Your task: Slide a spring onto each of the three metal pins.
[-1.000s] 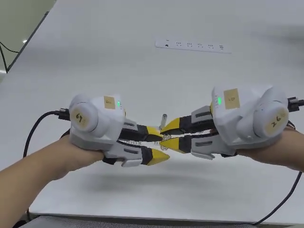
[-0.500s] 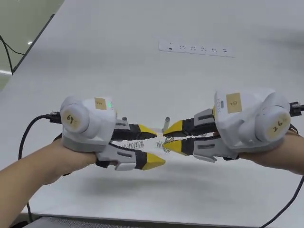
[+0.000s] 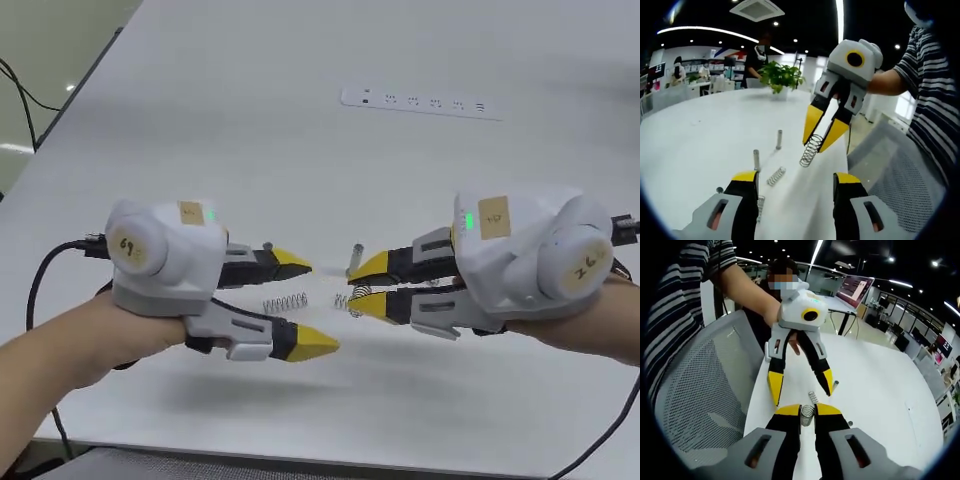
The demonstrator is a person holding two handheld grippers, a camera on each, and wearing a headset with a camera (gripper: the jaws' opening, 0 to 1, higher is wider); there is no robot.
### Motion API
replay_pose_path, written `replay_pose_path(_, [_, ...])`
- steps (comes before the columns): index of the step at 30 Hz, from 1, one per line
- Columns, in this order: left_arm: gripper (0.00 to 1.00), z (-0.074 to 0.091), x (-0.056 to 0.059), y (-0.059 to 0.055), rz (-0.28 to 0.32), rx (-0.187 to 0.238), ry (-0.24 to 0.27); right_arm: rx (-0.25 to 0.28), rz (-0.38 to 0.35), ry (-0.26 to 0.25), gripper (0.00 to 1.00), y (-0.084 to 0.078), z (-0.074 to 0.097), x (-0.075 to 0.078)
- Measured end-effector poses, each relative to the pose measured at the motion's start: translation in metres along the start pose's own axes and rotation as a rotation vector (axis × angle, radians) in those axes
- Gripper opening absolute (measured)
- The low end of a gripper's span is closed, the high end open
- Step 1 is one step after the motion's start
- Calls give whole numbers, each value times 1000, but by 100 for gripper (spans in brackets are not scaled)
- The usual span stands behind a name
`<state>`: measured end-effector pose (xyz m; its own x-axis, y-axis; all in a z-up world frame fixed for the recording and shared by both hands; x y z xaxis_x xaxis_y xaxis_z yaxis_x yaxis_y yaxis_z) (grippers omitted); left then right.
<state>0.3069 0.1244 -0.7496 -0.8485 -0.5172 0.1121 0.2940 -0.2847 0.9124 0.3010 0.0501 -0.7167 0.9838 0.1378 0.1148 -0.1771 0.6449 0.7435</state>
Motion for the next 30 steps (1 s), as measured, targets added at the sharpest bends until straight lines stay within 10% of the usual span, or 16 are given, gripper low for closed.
replay_pose_path(30, [98, 50, -38, -7, 46, 90, 178, -12, -29, -24, 6, -12, 3, 6])
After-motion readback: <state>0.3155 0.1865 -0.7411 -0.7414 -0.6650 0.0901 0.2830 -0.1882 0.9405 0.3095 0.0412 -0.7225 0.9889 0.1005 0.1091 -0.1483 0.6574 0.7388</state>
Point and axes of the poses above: the centre of the closed fingertips' face, and the gripper's own axes: z roughly backward along the fingers, x roughly to its right, y roughly out of its top, the point moved 4 cm from there along z, roughly backward along the fingers, and after that the axes turned 8 degrees about y, right-handed, at the moved point
